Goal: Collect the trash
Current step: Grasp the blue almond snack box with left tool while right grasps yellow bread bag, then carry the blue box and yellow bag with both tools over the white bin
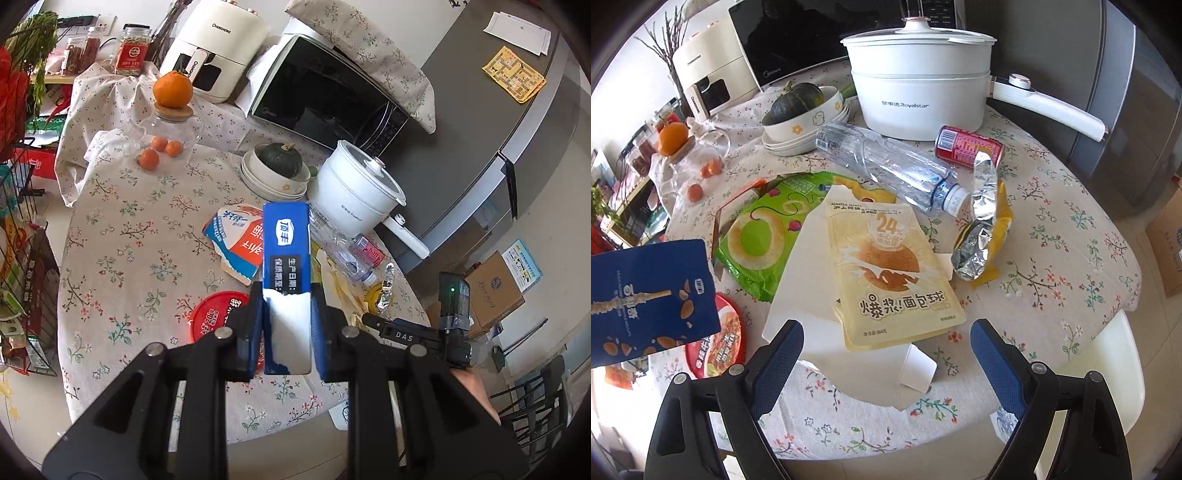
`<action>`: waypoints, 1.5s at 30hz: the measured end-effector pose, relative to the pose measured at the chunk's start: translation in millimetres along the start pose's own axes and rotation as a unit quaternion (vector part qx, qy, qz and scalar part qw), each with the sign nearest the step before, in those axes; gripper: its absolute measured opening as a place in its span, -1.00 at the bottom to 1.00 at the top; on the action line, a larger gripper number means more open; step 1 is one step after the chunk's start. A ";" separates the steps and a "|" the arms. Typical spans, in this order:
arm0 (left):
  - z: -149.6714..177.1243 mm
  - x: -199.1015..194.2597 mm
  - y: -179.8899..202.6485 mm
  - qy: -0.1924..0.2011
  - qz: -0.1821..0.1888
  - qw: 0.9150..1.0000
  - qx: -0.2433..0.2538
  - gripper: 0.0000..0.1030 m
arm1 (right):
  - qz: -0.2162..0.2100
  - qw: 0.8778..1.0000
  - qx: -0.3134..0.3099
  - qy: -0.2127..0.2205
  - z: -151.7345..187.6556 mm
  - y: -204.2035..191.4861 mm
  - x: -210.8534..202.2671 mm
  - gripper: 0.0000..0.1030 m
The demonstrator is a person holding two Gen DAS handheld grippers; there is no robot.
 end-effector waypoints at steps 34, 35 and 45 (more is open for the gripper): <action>-11.5 -14.5 19.9 0.053 0.020 0.998 0.025 -0.52 | -0.078 0.994 0.014 0.073 -17.7 4.0 -47.2 -0.84; -10.8 -15.1 23.8 0.053 0.025 0.998 0.028 -0.52 | -0.086 0.993 0.022 0.075 -18.4 8.6 -53.4 -0.84; 17.5 -5.5 76.9 0.011 0.103 0.994 0.047 -0.52 | -0.097 0.987 0.065 0.109 -12.8 58.4 -117.8 -0.84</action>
Point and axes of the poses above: each gripper's, at about its wrist camera, not at the fingertips, and x roughly the way its jaws point, y to its right, z to its underside, the point moved 2 cm from there along x, roughly the way its jaws point, and after that the axes turned 15 degrees about y, right-handed, at the moved point
